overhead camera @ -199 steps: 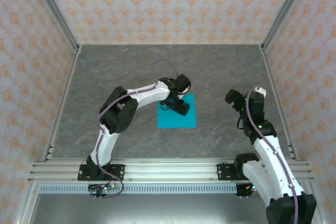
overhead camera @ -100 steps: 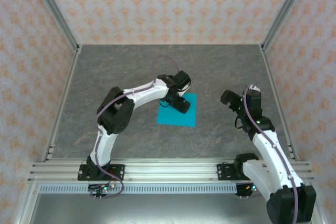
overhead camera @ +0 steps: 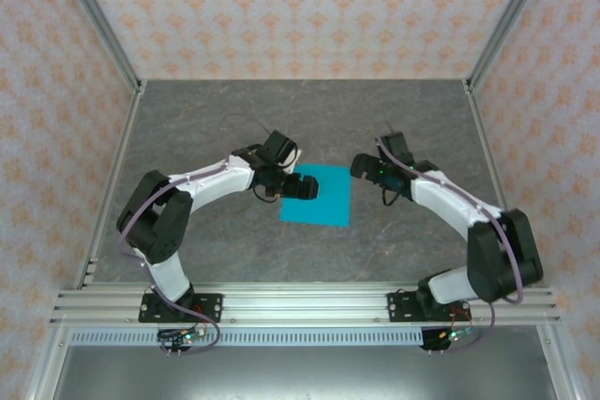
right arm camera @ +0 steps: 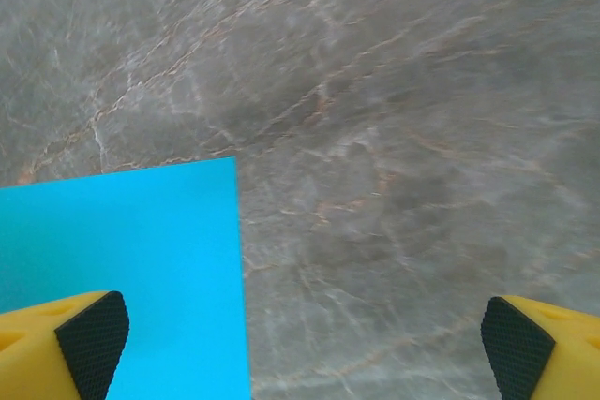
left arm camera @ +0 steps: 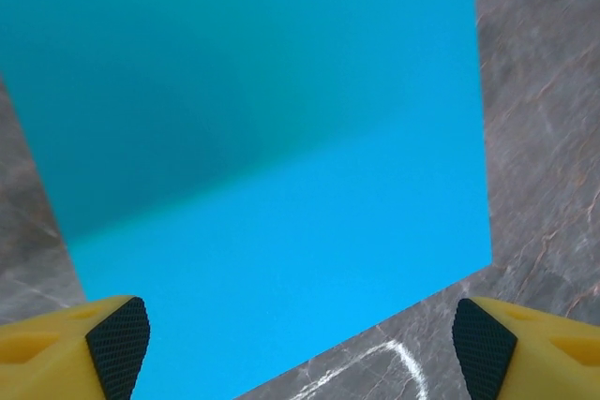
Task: Fold a paper plane with a square sheet of paper (fold left side to right side)
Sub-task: Pick up the square sheet of paper from the center of the table.
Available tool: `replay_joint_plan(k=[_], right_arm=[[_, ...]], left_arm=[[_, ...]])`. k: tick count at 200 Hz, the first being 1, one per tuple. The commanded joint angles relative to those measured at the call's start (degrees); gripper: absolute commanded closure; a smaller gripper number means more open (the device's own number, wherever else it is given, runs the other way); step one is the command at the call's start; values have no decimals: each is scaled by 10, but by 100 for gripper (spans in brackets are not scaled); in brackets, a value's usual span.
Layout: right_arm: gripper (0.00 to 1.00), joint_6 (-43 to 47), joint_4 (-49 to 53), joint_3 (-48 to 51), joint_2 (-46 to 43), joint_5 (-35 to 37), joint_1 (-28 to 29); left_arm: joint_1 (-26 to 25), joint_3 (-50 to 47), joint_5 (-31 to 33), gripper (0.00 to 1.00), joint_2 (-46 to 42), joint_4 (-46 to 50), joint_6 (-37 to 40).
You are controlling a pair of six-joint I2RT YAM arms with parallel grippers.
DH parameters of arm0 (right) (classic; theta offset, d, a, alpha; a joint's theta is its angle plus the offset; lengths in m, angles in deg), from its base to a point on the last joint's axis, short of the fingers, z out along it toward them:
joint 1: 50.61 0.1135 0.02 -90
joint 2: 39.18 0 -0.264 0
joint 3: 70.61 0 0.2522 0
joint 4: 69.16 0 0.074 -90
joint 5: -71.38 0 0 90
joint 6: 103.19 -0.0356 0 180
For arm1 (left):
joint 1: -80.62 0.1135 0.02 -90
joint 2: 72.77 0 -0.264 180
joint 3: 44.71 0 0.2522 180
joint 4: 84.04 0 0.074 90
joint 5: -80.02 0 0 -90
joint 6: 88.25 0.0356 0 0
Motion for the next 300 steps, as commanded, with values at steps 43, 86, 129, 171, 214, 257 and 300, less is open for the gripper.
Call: replay_joint_plan(k=[43,86,129,171,214,257,300], right_arm=[[0,-25,20,-115,166,85,73],[0,-25,32,-164,234,94,93],[0,-29,36,-179,265,69,109],[1,-43,38,-178,276,28,130],[4,-57,37,-178,272,-2,158],[6,-64,39,-183,264,-7,175],[12,-65,40,-179,252,-17,175]], left_arm=[[-3,-37,-47,17,31,-77,-56],[-3,-54,-43,17,42,-78,-55],[-3,-65,-40,17,43,-80,-55],[-3,-82,-40,18,47,-96,-67],[-4,-88,-40,20,47,-103,-75],[-4,-90,-41,20,44,-106,-76],[-4,-95,-44,20,36,-118,-80]])
